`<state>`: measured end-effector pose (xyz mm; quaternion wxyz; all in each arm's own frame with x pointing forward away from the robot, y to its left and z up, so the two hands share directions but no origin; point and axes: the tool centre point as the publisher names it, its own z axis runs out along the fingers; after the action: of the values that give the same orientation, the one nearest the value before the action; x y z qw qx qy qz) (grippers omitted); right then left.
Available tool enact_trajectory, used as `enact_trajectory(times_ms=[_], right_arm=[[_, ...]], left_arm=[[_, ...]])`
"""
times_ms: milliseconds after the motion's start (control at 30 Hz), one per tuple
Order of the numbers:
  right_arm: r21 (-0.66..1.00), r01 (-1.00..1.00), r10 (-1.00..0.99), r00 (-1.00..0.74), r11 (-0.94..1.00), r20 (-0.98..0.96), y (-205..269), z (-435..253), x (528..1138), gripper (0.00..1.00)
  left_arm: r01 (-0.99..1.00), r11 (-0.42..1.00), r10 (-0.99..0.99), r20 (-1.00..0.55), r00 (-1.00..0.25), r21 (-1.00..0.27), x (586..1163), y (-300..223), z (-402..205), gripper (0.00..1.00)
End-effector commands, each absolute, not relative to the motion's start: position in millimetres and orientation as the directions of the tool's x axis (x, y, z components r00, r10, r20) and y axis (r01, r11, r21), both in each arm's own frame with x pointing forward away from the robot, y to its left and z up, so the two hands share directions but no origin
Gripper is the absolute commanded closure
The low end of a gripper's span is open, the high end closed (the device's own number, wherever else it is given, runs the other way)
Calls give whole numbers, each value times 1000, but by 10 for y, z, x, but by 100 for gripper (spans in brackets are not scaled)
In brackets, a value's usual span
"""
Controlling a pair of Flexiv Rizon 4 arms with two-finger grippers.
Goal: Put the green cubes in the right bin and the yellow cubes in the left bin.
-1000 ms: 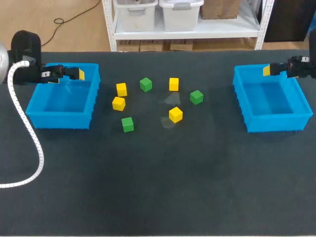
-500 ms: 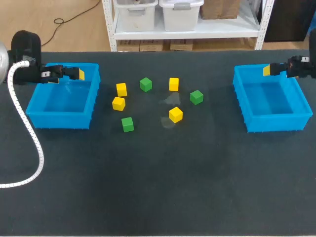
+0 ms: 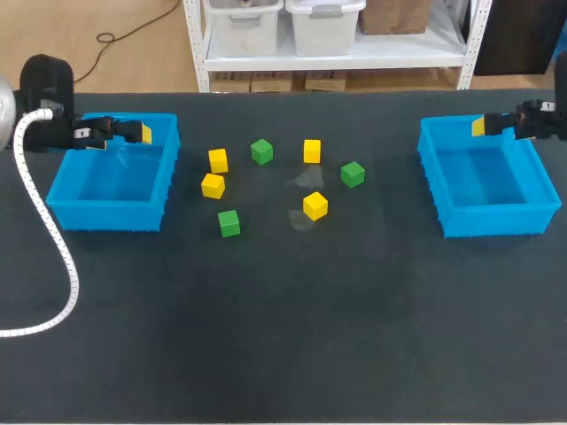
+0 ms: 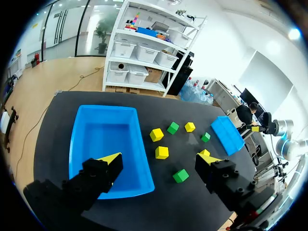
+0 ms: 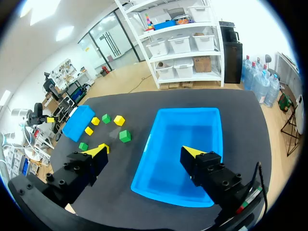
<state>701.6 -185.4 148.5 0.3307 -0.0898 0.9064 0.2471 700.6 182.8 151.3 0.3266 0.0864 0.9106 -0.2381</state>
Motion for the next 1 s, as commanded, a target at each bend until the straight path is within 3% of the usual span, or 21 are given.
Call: enact_trajectory(times_ms=[33, 567, 1000], right_arm=[[385, -323, 0, -766, 864, -643, -1849, 1491, 7011, 0], [133, -437, -319, -802, 890, -505, -1167, 1423, 7479, 0], [58, -535, -479, -794, 843, -373, -515, 902, 7682, 0]], left_arm=[[320, 867, 0, -641, -767, -382, 7000, 1846, 1498, 0], [320, 867, 0, -641, -767, -382, 7000, 1846, 1498, 0], [320, 867, 0, -641, -767, -382, 7000, 1846, 1498, 0]])
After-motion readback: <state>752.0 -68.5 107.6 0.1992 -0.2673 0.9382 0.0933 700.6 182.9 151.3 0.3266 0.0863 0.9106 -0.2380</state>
